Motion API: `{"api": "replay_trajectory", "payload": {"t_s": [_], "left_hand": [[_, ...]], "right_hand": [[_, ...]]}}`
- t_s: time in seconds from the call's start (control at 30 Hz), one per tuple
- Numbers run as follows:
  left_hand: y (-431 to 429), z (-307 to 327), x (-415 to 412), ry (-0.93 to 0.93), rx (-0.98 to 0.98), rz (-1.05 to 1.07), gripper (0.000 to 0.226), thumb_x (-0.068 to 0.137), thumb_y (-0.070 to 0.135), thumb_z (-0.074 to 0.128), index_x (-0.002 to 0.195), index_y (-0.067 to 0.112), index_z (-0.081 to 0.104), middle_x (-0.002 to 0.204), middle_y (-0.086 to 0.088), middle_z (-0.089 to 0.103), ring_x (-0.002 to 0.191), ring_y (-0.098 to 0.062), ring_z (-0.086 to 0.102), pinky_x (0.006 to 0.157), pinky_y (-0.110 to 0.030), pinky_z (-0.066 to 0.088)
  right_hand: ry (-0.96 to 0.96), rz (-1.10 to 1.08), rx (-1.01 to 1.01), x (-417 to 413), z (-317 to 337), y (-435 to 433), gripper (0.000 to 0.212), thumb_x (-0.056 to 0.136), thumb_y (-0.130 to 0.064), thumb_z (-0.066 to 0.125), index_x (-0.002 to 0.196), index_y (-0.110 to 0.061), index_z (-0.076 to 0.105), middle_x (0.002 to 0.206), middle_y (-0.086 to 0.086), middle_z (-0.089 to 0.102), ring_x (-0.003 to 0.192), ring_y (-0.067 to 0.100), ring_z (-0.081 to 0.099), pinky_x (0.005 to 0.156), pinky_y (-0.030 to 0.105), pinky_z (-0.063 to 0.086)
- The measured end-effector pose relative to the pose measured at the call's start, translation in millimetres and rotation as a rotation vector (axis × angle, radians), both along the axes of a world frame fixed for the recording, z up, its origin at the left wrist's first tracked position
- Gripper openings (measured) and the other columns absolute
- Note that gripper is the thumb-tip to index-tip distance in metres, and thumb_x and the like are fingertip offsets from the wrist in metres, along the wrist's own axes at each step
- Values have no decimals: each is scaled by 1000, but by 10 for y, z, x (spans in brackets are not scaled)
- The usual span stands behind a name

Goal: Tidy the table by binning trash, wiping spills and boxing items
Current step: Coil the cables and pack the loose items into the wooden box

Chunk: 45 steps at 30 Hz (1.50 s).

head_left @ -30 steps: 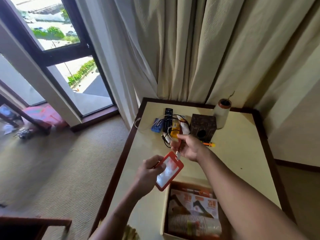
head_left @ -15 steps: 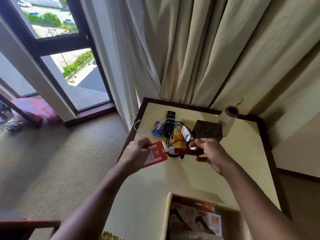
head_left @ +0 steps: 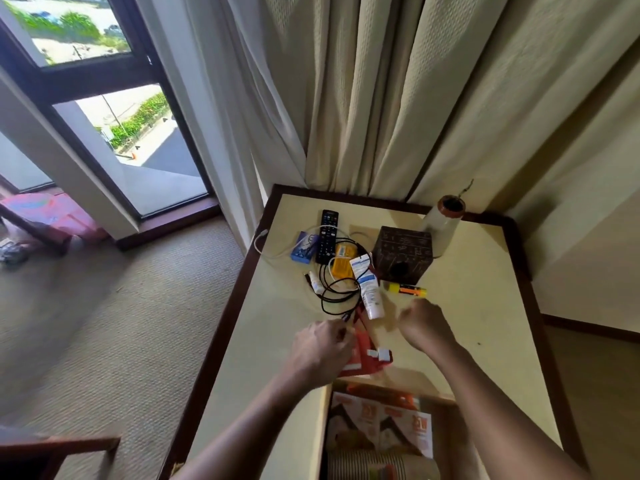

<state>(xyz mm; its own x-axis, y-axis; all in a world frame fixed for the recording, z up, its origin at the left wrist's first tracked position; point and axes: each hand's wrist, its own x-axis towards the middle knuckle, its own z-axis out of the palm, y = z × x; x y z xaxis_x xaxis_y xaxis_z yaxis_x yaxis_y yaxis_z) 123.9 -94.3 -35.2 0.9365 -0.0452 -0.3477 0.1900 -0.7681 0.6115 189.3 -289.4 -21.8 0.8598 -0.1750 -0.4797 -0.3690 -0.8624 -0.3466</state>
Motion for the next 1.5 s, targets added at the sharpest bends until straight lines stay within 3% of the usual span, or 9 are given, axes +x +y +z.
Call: {"api": "replay_trajectory", "payload": {"t_s": [0.1,0.27,0.5,0.73,0.9,1.07,1.27,1.37,1.5], "left_hand": [[-123,-69,-92,-65,130,29,33,104,47,35,105,25,60,98,1,69,87,-18,65,82,-42,58],[-192,-250,-242,-110,173,57,35,108,46,29,117,25,55,102,0,68,86,-16,63,82,-35,57],[-226,-331,-313,-225,203,112,33,109,48,27,111,27,52,92,6,65,77,-12,63,75,-33,58],[-250,-306,-321,-252,229,139,34,109,47,25,105,26,52,86,6,63,73,-11,62,72,-33,57],[-258,-325,-330,-224,252,184,35,108,48,25,99,26,50,86,5,63,73,-12,61,70,-32,55],[-294,-326,-307,-87,181,255,36,105,51,27,98,27,52,90,2,64,82,-18,63,82,-40,56],[-153,-299,-267,98,-4,296,39,104,50,44,103,17,64,97,-7,70,87,-24,69,84,-44,61],[-184,-276,-293,67,18,337,43,100,55,37,97,21,63,95,-9,70,85,-27,68,84,-47,60],[-219,-266,-356,6,67,334,43,98,56,32,99,25,61,99,-8,69,90,-28,65,86,-47,58]], "right_hand": [[-104,-27,142,246,-181,253,18,98,-21,52,88,-9,60,92,15,64,80,27,55,62,31,36],[-29,-65,145,391,-544,465,35,90,-40,62,113,-13,62,106,8,70,92,28,66,64,30,41],[-65,-172,320,307,-211,287,48,82,-26,71,122,-10,49,94,5,63,70,18,64,50,26,46],[128,86,103,-175,298,-294,66,82,-23,67,142,-13,42,98,11,66,67,21,65,52,29,48],[11,160,147,-512,560,-638,21,89,-31,65,103,-15,61,98,8,69,77,22,67,59,30,46],[-82,208,409,-960,796,-860,26,99,-40,60,124,-41,53,110,-6,66,70,11,61,64,31,50],[24,428,427,-1496,610,-875,37,91,-26,59,118,-51,58,115,-11,66,96,9,68,79,36,62],[-94,649,278,-1543,349,-739,46,90,-20,60,129,-45,58,133,-14,56,110,0,50,90,21,47],[-221,821,126,-1560,-88,-562,61,88,-11,65,143,-32,49,146,-6,43,133,17,32,114,37,38]]}}
